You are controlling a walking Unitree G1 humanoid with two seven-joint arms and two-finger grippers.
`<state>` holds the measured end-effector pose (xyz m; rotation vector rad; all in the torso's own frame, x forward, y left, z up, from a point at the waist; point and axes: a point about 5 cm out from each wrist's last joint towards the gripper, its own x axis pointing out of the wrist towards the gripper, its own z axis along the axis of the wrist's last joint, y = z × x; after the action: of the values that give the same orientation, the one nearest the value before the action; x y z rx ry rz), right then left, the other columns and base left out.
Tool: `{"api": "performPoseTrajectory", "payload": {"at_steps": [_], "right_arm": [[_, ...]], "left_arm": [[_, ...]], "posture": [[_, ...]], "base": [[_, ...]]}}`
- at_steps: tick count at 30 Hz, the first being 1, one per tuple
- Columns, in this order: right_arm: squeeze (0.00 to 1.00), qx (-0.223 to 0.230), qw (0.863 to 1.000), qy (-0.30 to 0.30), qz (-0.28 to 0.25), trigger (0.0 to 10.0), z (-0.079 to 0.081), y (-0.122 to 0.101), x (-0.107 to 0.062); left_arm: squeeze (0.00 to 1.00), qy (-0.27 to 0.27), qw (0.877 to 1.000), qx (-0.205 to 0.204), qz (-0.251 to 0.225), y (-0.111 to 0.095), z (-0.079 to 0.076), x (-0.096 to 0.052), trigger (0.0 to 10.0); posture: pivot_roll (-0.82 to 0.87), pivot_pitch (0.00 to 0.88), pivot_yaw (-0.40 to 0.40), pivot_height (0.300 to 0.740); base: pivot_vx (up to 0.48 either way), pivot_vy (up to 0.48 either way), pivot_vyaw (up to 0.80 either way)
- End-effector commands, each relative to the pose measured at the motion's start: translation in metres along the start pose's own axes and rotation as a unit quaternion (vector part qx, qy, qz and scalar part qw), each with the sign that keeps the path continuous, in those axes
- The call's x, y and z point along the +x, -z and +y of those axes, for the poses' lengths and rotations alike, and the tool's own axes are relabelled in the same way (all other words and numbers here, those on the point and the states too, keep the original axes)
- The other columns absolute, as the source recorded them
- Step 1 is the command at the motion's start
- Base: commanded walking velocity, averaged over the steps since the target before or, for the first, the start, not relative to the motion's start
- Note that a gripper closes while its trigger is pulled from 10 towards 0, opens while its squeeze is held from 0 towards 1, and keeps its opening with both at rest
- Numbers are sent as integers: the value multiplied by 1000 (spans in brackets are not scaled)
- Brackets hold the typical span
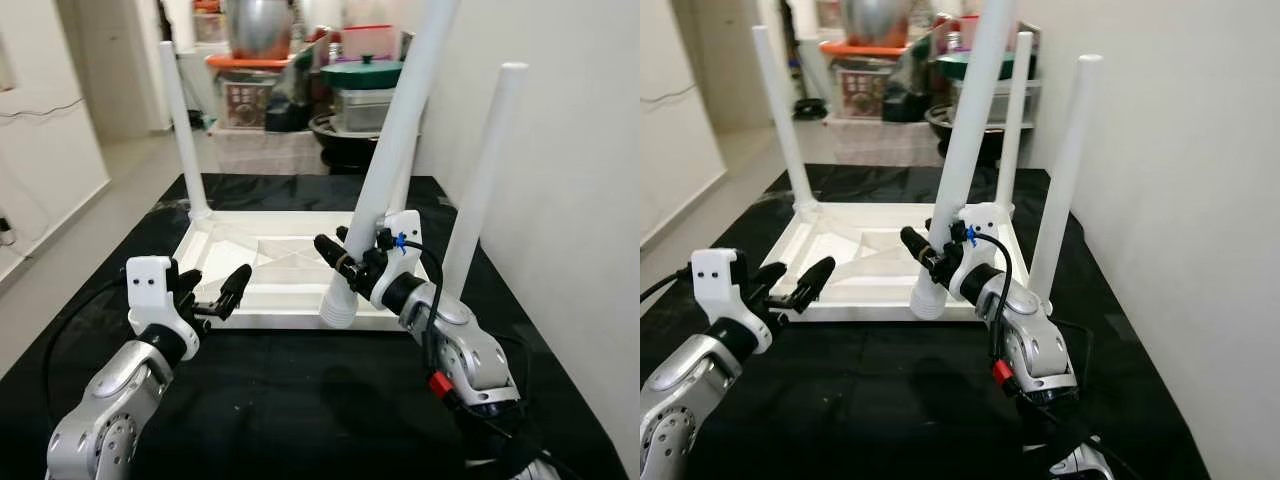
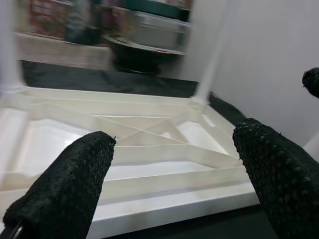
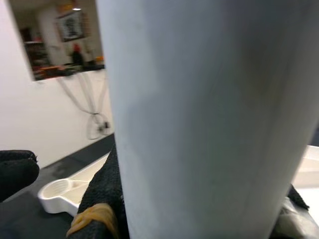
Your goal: Building children table
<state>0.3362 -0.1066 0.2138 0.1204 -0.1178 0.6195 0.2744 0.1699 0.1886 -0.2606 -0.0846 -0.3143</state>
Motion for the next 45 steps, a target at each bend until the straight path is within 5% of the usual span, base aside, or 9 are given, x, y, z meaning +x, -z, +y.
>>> {"api": "performPoseTrajectory", "payload": {"at_steps": [1, 28, 35, 45], "right_arm": [[0, -1, 1000, 8, 5, 0, -1, 1, -3], [0, -19, 999, 37, 4, 0, -6, -2, -9], [0, -34, 999, 41, 7, 0, -5, -1, -8], [0, -40, 998, 42, 7, 0, -5, 0, -9]], "left_arm": [[0, 1, 1000, 2, 6, 4, -3, 2, 10000], [0, -20, 1000, 10, 4, 11, -3, 3, 10000], [0, -73, 997, 39, -8, 9, 8, 7, 10000], [0, -75, 996, 42, -33, 0, 7, 11, 10000]], "posture": [[102, 0, -33, 740], [91, 0, -36, 740], [90, 0, -36, 740], [89, 0, -35, 740]], "base": [[0, 469, 0], [0, 466, 0], [0, 119, 0], [223, 0, 0]]}}
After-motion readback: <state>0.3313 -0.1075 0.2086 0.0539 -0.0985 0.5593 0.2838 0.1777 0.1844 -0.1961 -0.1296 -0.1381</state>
